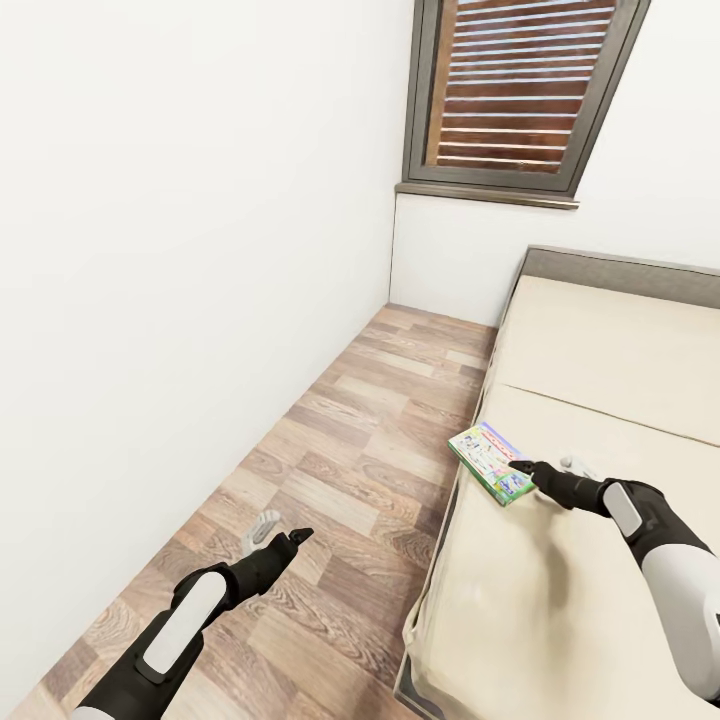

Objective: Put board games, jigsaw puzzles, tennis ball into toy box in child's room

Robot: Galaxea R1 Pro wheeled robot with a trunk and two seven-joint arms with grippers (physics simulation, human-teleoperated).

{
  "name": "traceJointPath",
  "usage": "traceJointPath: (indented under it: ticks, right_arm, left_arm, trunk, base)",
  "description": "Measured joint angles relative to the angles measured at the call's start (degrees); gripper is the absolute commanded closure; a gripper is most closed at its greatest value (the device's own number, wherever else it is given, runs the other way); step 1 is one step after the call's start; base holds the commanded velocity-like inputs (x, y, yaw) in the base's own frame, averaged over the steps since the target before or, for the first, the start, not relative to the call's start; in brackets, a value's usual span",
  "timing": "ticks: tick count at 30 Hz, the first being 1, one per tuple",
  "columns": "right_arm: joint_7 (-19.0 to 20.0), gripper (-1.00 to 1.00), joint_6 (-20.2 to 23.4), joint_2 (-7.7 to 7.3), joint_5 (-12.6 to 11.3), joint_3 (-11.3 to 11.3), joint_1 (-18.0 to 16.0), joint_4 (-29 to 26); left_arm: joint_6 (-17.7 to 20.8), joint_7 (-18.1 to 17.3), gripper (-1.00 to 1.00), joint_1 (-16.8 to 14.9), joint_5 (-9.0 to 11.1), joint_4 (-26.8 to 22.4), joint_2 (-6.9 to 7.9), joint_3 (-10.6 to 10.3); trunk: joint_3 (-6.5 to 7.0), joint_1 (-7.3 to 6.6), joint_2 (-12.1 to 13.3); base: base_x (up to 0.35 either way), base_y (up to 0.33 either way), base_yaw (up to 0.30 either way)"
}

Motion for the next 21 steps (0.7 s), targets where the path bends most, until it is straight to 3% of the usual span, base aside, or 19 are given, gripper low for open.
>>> traceJointPath:
  ticks: [7,10,13,21]
  right_arm:
    - [-0.1,-1.0,-0.2,-1.2,-0.1,-0.1,0.0,-1.4]
    - [-0.1,-1.0,-0.1,-2.6,-0.1,-0.2,0.4,-4.0]
    - [-0.1,-1.0,0.4,-5.11,-0.1,-0.3,1.2,-9.5]
    - [-0.1,-1.0,2.2,-7.66,-0.6,-1.0,5.1,-17.8]
  left_arm:
    - [0.0,0.0,-1.0,0.0,0.0,0.0,0.02,0.0]
    - [0.0,0.0,-1.0,0.0,0.0,0.1,0.04,0.0]
    - [0.0,0.0,-1.0,0.0,0.0,0.5,0.05,0.0]
    - [0.0,0.0,-1.0,0.0,0.0,1.2,0.02,0.0]
  trunk:
    - [0.0,0.0,0.0]
    - [0.0,0.0,0.0]
    - [0.0,0.0,0.0]
    - [0.0,0.0,0.0]
  base:
    - [0.0,0.0,0.0]
    - [0.0,0.0,0.0]
    - [0.0,0.0,0.0]
    - [0.0,0.0,0.0]
